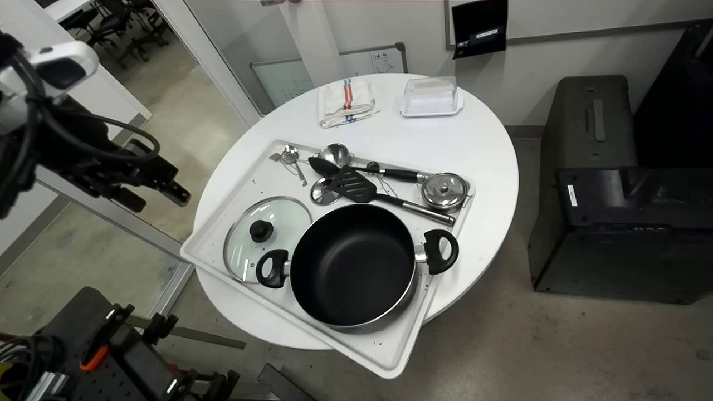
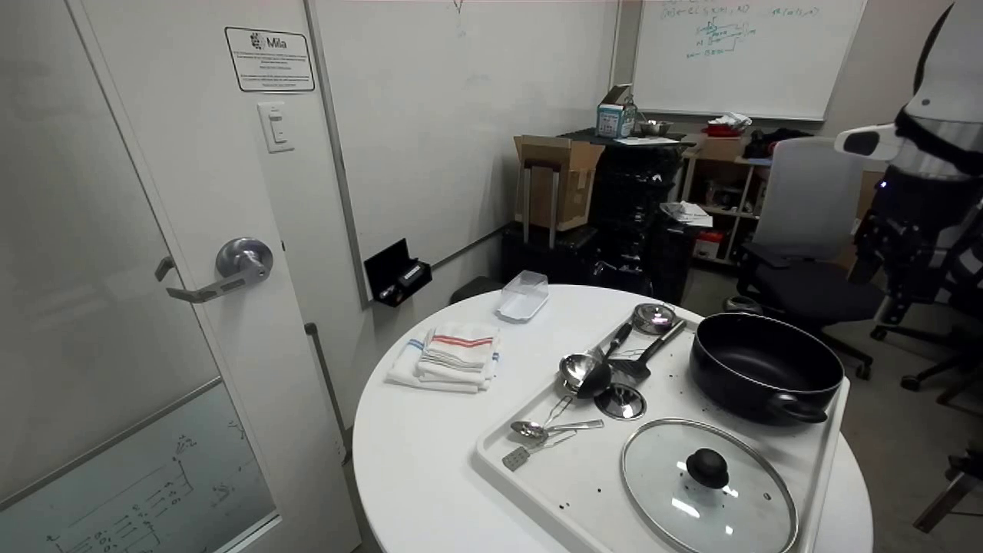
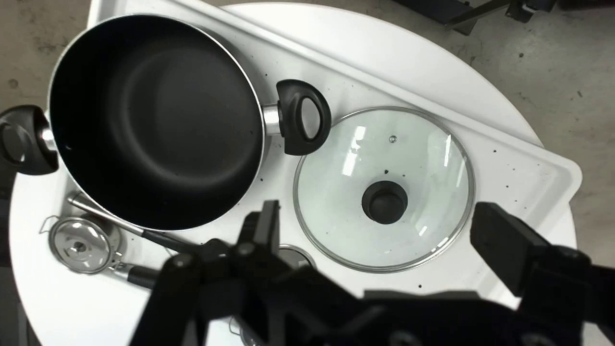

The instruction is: Put the lid on the pot

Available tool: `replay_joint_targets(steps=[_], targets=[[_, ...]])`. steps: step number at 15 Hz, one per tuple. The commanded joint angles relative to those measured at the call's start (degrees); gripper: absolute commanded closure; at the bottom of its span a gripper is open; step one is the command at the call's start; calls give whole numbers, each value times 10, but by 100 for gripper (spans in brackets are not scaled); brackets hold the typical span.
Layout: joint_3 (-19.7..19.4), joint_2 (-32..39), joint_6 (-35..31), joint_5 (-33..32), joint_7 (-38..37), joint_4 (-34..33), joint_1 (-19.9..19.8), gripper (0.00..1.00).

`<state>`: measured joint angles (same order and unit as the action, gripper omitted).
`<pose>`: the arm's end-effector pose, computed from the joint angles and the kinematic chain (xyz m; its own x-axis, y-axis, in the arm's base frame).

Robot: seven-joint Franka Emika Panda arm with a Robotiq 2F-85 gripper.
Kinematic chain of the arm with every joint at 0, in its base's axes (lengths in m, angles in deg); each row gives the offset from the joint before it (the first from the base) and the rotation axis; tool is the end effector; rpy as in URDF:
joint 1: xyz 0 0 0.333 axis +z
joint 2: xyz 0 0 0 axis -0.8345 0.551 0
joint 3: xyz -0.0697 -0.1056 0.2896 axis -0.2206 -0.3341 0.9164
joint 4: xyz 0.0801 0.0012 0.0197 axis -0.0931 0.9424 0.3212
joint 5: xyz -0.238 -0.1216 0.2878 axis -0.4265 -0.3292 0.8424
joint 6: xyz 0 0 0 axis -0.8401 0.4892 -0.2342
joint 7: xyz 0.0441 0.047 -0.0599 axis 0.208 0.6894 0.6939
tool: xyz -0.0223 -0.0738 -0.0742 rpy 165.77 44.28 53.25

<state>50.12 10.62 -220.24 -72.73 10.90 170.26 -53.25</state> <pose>0.3884 0.0040 0.2882 0.9106 0.4132 -0.0119 0.4124 -0.9064 0.0916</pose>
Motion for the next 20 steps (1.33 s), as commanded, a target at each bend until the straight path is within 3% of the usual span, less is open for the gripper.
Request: replay_joint_targets(steps=[1, 6, 13, 20], targets=[[29, 90, -50, -7, -6, -29, 4, 0], [57, 195, -108, -98, -62, -65, 1, 0], [29, 321, -163, -230, -141, -139, 34, 0], [29, 450, -183, -238, -145, -229, 60, 0]])
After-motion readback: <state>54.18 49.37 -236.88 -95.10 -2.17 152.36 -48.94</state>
